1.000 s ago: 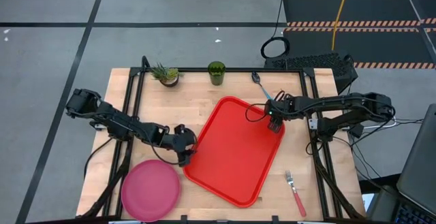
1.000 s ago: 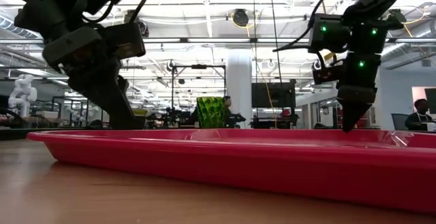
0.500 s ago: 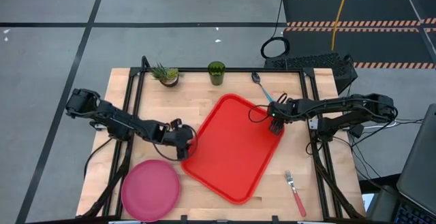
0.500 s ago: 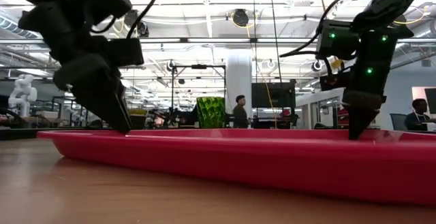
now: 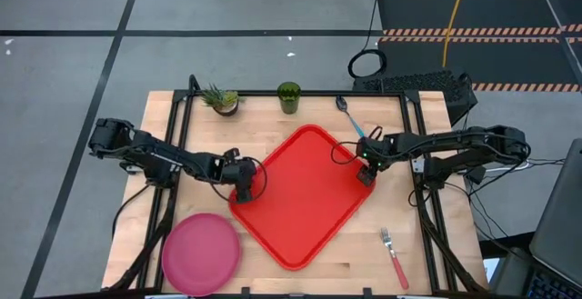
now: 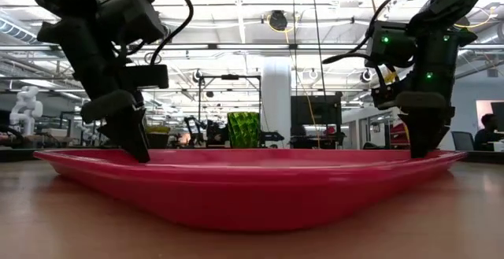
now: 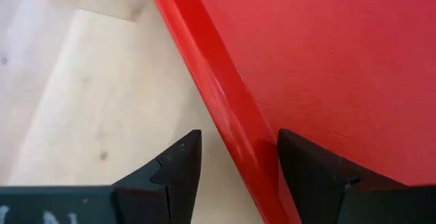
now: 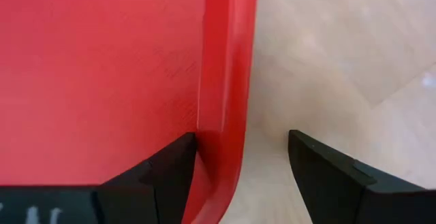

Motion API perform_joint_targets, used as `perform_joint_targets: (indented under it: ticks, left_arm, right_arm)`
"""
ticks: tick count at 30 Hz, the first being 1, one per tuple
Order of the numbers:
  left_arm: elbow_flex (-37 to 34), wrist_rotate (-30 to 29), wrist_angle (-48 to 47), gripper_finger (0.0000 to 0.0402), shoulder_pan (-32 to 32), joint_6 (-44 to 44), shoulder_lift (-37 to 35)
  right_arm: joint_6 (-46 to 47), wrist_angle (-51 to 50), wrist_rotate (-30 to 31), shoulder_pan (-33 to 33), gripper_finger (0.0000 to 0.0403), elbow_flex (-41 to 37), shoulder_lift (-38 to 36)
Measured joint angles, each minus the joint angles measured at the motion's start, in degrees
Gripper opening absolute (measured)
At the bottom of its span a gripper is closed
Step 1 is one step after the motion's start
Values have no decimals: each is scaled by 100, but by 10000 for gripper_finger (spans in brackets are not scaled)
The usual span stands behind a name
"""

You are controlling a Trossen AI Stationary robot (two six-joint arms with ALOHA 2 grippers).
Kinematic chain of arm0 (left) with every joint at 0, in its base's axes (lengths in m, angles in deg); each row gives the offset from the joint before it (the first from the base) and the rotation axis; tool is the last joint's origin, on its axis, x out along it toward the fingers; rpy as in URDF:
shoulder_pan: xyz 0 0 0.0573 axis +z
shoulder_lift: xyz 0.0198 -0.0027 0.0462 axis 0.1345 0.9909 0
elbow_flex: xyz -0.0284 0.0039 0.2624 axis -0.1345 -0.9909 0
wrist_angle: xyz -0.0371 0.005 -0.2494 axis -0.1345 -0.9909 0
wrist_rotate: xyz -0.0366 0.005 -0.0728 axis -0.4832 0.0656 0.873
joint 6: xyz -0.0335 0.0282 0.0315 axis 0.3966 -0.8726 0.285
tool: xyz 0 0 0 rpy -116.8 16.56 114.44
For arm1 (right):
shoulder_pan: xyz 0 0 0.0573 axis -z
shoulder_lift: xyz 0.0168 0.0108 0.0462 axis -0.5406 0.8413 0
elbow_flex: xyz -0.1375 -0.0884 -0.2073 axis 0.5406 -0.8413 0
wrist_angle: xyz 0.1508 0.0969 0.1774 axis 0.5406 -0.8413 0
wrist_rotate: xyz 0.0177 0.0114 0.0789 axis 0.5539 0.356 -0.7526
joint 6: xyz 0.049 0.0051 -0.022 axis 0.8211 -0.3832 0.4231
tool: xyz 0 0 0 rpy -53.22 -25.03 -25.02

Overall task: Pick and place plate/cup/fork/spoon on tray
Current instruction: Adjust the red serving tray

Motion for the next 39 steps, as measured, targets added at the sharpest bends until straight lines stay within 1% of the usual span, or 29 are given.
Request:
perform_joint_targets:
  ticks: [6, 10, 12, 23, 31, 36, 39]
  left_arm:
    - [0, -286, -127, 196, 336, -347, 0]
    - [0, -325, -95, 196, 515, -443, 0]
    - [0, -458, -91, 196, 587, -445, 0]
    - [0, -937, -65, 196, 964, -443, 0]
    - [0, -956, 289, 196, 1130, -430, 0]
    - [0, -941, 337, 196, 1139, -439, 0]
    - [0, -846, 335, 196, 1139, -441, 0]
  right_arm:
    - [176, -174, -103, -302, 224, 0, 4]
    - [239, -200, -96, -545, 224, 0, 4]
    - [306, -204, -99, -662, 224, 0, 4]
    - [1131, -117, -83, -1475, 224, 0, 2]
    - [2062, 58, -70, -2245, 224, 80, 2]
    - [2616, 41, -106, -2726, 224, 350, 28]
    - [2732, 129, -23, -2960, 224, 547, 17]
